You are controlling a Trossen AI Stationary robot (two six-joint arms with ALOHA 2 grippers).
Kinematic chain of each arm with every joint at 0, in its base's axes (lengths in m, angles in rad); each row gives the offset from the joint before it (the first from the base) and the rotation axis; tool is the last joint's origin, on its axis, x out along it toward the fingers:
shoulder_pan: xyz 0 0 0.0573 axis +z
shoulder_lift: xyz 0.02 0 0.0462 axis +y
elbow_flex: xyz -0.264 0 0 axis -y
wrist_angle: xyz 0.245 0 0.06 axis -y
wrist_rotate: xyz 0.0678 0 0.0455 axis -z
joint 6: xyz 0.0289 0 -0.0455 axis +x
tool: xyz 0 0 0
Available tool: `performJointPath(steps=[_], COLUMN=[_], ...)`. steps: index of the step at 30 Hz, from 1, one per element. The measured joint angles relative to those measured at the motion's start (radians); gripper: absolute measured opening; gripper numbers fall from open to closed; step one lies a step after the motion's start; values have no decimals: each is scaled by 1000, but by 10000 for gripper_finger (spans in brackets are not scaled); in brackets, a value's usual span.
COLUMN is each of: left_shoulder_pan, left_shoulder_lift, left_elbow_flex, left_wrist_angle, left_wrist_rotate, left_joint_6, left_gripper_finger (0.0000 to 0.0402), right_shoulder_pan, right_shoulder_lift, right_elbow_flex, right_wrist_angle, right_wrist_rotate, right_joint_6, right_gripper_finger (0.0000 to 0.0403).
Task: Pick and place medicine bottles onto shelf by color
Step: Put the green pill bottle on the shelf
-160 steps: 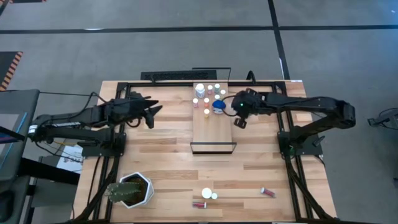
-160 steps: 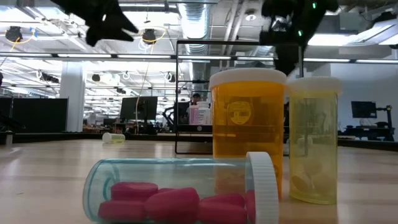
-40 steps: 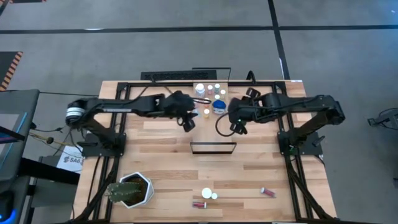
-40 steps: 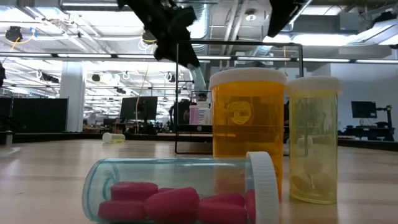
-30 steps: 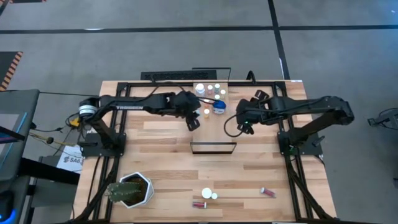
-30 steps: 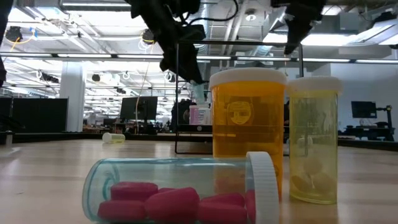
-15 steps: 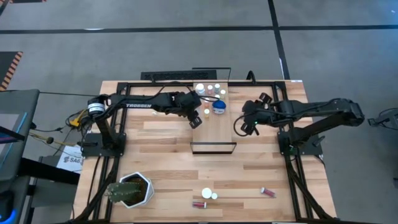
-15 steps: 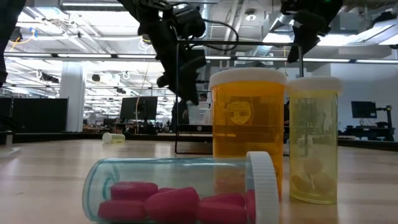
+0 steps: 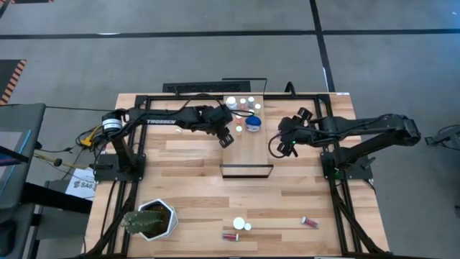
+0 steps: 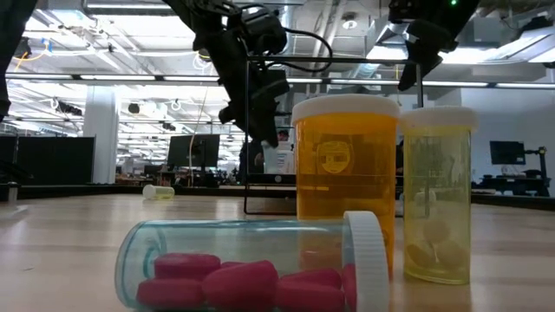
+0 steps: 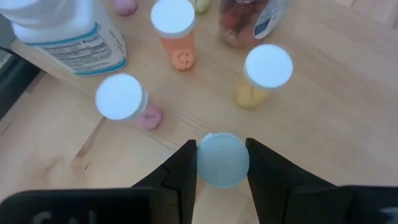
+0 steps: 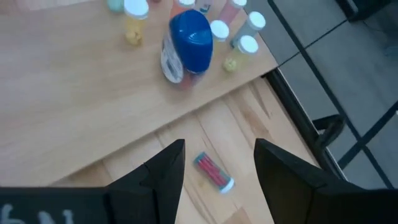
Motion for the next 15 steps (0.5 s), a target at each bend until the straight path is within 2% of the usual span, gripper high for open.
performJointPath(steps=[15], left_shoulder_pan=[0], left_shoulder_lift=[2], left_elbow_flex=[0], left_wrist_angle=[10], left_wrist_rotate=[-15], left_joint_6=[7], left_gripper_finger=[115], right_shoulder_pan=[0], right_shoulder_lift=[1], right_elbow_flex=[0], right_wrist_angle=[1], right_wrist_rotate=[0], right_joint_6=[0], right_gripper_finger=[214])
